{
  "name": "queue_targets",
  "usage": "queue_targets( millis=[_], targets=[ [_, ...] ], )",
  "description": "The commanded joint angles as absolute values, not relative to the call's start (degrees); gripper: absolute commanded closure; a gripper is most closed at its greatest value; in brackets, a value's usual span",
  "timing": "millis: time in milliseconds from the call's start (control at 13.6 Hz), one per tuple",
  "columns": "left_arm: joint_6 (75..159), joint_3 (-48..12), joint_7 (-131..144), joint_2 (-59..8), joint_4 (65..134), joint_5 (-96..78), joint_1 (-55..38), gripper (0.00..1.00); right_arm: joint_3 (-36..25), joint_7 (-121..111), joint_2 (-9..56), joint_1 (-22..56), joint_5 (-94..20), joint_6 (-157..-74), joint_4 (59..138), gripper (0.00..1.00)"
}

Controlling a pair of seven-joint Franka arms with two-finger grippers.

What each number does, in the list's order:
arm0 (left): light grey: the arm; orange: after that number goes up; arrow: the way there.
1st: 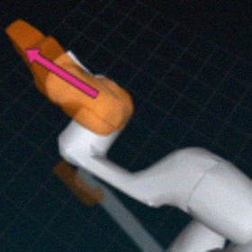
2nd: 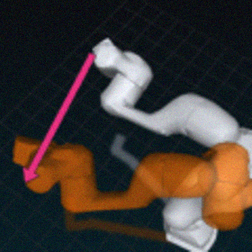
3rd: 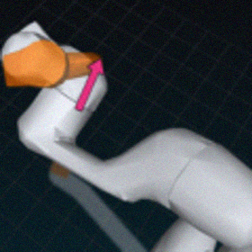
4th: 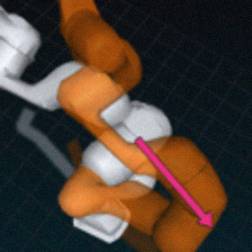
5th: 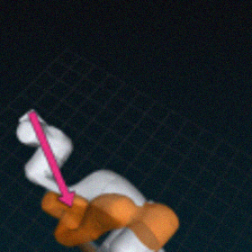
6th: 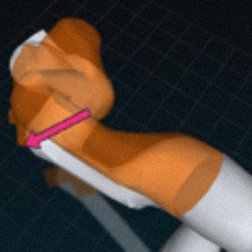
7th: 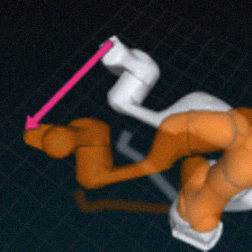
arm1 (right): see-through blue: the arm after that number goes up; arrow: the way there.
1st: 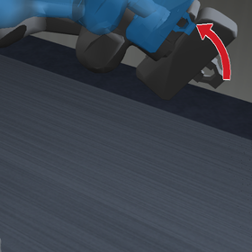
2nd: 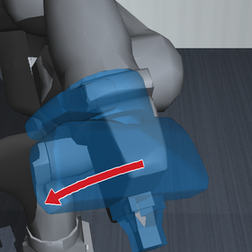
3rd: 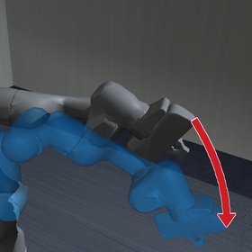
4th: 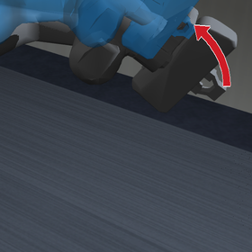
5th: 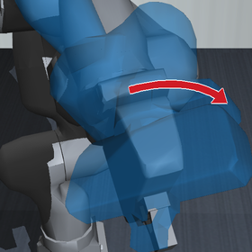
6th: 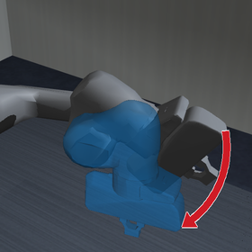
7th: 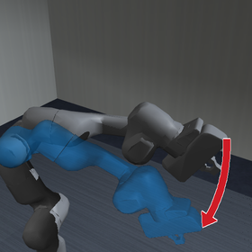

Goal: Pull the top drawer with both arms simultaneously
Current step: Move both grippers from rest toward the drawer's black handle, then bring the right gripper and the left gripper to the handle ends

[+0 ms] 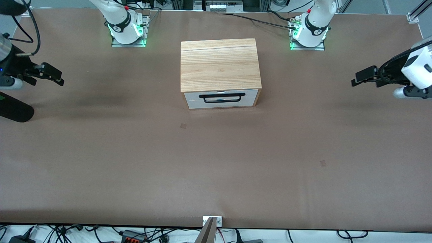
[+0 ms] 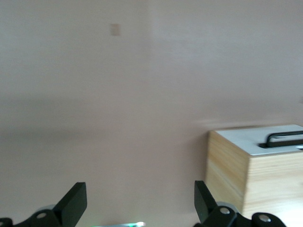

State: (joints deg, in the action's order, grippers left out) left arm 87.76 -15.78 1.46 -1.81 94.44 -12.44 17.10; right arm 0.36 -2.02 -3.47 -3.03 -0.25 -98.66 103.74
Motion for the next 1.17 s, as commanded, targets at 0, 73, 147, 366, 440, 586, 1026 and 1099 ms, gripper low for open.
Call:
queue_targets(
  millis=[0,73,147,366,440,586,1026,1099],
  targets=[
    [87.1,-16.0,-0.35,-3.07,93.34,-14.76,17.05,0.0,0.79,-1.67,0.25,-3.26,-0.62,-98.96,103.27,0.0],
    [87.01,-16.08,-0.79,-3.77,93.34,-15.98,17.22,0.0,1.14,-1.67,2.53,-3.08,-0.96,-99.49,102.84,0.0],
    [86.84,-16.08,-0.79,-5.69,93.34,-18.35,17.05,0.0,1.32,-1.76,5.16,-2.9,-1.4,-99.58,101.7,0.0],
    [86.92,-16.43,-0.18,-8.95,90.98,-25.92,16.26,0.0,1.49,-2.46,13.16,0.96,-3.15,-99.32,98.09,0.0],
    [87.01,-16.52,-0.44,-10.44,90.88,-26.71,15.74,0.0,2.36,-2.81,15.18,1.05,-5.95,-99.4,97.65,0.0],
    [87.27,-16.52,-0.79,-11.51,90.79,-28.99,15.91,0.0,4.47,-3.34,19.05,1.23,-15.23,-100.36,97.12,0.0],
    [93.04,-16.52,-11.69,-19.23,91.66,-37.68,16.17,0.0,7.29,-6.3,26.27,8.16,-43.9,-108.63,96.16,0.0],
    [94.12,-16.52,-20.74,-21.25,92.1,-39.97,16.43,0.0,7.21,-10.16,27.5,9.57,-48.56,-109.15,95.28,0.0]
  ],
)
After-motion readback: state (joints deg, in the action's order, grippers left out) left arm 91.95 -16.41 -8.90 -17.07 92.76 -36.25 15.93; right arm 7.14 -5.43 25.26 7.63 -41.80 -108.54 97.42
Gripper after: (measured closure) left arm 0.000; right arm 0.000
